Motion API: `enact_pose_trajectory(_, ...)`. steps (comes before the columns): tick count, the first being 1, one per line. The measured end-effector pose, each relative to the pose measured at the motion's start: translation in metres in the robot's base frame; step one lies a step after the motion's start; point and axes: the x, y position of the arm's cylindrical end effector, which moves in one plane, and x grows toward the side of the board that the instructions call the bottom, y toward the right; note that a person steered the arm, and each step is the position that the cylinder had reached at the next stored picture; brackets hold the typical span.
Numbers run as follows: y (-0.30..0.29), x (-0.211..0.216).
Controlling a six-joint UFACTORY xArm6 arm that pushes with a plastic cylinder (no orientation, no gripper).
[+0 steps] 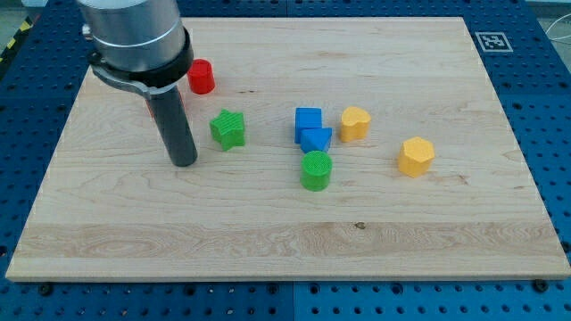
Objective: Move the green star above the blue cube
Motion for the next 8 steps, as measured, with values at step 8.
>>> enact_pose_trajectory(8,0.081,-0.071)
